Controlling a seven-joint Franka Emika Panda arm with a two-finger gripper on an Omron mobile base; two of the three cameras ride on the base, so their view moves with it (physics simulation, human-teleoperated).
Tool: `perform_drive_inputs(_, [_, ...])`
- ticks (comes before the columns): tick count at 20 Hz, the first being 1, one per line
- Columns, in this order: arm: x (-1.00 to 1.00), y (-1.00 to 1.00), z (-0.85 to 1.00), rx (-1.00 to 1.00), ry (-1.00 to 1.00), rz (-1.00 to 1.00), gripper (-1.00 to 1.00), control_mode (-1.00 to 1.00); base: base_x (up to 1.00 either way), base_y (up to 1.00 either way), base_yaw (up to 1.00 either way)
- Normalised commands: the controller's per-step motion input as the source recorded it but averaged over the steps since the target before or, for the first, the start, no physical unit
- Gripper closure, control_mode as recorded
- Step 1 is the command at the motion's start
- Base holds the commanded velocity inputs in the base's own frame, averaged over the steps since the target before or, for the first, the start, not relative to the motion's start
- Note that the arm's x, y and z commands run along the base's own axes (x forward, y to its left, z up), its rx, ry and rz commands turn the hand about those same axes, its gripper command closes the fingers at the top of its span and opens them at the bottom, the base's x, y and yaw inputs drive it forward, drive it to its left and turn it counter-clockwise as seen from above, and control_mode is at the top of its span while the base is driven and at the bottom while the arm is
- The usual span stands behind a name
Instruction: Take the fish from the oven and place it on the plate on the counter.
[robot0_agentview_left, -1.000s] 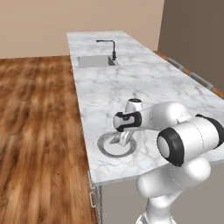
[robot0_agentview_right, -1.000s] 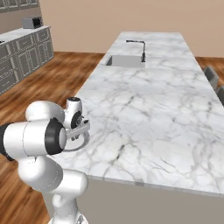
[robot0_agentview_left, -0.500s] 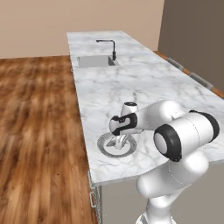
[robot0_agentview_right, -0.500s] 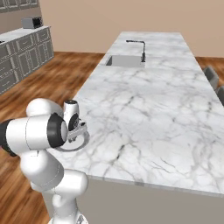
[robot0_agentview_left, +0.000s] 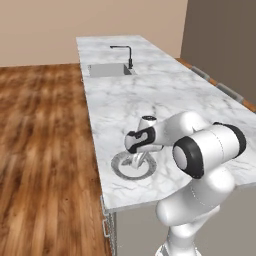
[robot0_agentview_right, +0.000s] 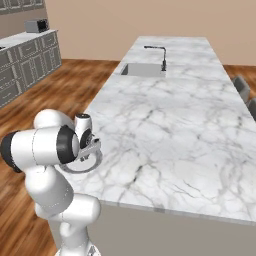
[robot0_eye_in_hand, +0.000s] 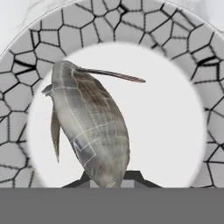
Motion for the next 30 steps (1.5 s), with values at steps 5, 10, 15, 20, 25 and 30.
perform_drive_inputs(5, [0.15,0.0,-0.03,0.0,0.0,0.0,1.0,-1.0,0.0,0.0,0.0])
perform_drive_inputs(10, [0.0,0.0,0.0,0.0,0.0,0.0,1.0,-1.0,0.0,0.0,0.0])
perform_drive_inputs(15, [0.0,0.0,0.0,0.0,0.0,0.0,-1.0,-1.0,0.0,0.0,0.0])
perform_drive_inputs(20, [0.0,0.0,0.0,0.0,0.0,0.0,-1.0,-1.0,0.0,0.0,0.0])
perform_drive_inputs(25, [-0.12,0.0,0.19,0.0,-0.05,0.0,-1.0,-1.0,0.0,0.0,0.0])
perform_drive_inputs(30, [-0.28,-0.03,0.89,0.03,-0.16,-0.03,-1.0,-1.0,0.0,0.0,0.0])
